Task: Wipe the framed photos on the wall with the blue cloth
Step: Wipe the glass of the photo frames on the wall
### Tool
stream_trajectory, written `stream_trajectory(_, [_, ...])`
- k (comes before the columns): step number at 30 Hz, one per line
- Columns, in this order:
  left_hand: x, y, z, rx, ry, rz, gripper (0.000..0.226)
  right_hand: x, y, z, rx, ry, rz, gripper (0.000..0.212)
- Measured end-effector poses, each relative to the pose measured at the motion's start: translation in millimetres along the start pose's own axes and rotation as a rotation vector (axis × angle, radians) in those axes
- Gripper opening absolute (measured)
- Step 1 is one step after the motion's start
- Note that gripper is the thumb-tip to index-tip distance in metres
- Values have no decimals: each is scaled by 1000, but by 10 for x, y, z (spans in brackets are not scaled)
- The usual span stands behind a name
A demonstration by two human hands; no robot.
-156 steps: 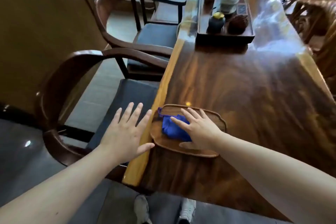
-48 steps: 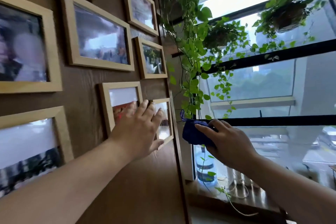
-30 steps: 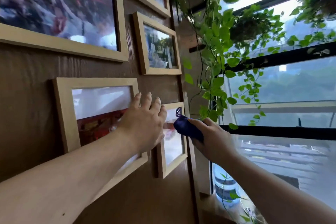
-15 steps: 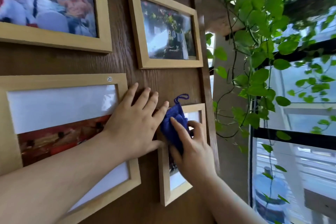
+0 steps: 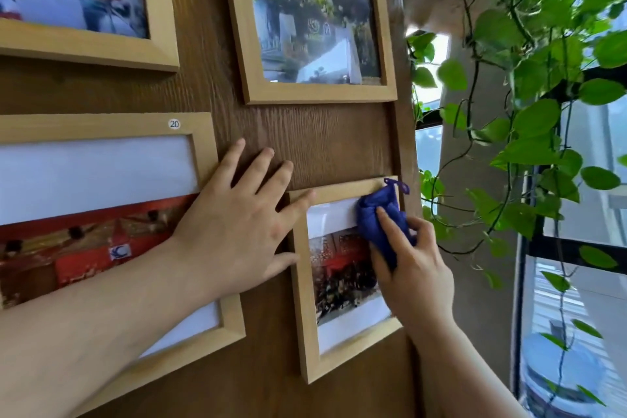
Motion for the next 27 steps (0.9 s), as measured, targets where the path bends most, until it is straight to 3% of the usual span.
stream_trajectory(11, [-50, -16, 35, 31, -4, -60, 96, 589, -426, 118, 128, 138, -220, 57])
stream_trajectory(19, [-150, -27, 45, 44, -30, -31, 97, -159, -385, 85, 93, 54, -5, 64])
stream_trajectory(27, [-161, -8, 28, 26, -27, -14, 96, 410, -879, 184, 261, 141, -178, 58])
Point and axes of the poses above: each hand's wrist, its own y-axis towards the middle knuckle, its own z-axis out of the palm, x = y × z, the point moved 9 cm from there along y, towards the middle knuckle, and after that the axes turned 6 degrees about -x, right-handed, at the moved point
